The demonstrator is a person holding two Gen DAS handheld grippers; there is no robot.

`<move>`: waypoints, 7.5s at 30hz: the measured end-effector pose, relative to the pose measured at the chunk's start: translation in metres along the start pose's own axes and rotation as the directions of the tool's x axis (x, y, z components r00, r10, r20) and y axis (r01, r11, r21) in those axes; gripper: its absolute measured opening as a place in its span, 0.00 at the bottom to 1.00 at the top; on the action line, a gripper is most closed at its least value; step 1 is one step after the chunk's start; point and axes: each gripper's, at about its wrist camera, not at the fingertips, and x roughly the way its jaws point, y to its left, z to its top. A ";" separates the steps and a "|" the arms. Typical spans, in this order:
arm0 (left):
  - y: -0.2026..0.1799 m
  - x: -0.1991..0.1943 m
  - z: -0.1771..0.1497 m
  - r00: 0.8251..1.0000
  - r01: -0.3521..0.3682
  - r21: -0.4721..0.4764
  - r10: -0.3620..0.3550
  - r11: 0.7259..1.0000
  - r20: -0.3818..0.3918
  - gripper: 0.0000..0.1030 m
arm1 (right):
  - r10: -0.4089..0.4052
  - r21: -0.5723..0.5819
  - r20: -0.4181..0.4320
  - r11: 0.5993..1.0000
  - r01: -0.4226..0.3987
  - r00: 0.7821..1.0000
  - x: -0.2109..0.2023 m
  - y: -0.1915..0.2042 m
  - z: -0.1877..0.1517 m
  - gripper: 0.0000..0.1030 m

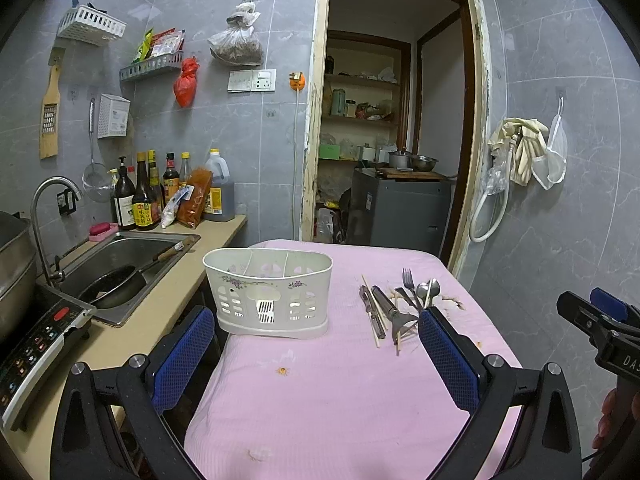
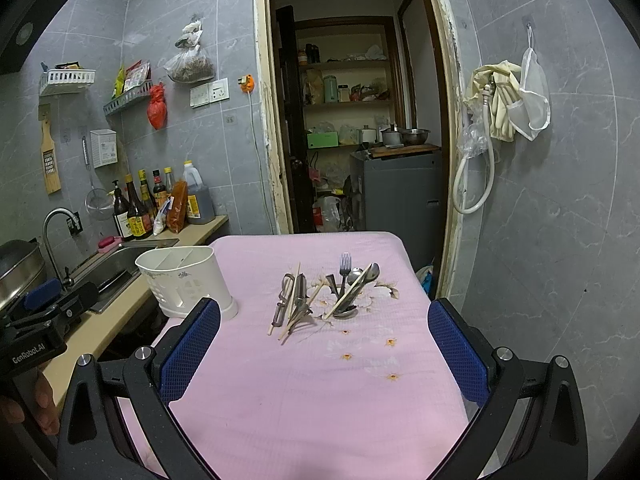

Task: Organize utensils

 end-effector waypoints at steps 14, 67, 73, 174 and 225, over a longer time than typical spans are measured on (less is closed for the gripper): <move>-0.005 0.004 -0.002 1.000 0.024 0.011 -0.024 1.000 0.012 1.00 | -0.003 -0.008 0.011 1.000 0.003 1.000 0.002 -0.001 0.003 0.99; -0.130 0.367 0.001 0.852 0.099 -0.038 -0.104 0.994 -0.512 0.36 | 0.285 0.159 -0.432 0.958 -0.239 0.856 0.413 -0.103 0.006 0.24; -0.129 0.387 -0.011 0.784 0.093 -0.078 -0.121 0.993 -0.608 0.30 | 0.284 0.203 -0.510 0.957 -0.207 0.812 0.436 -0.096 -0.012 0.23; 0.161 0.187 0.152 0.989 0.045 -0.156 -0.066 0.987 -0.131 0.17 | 0.421 -0.094 -0.147 0.895 -0.436 0.895 0.245 0.195 0.100 0.04; 0.146 0.218 0.097 0.949 0.255 0.038 -0.243 0.966 -0.200 0.18 | 0.408 -0.112 -0.205 0.893 -0.436 0.890 0.271 0.214 0.056 0.04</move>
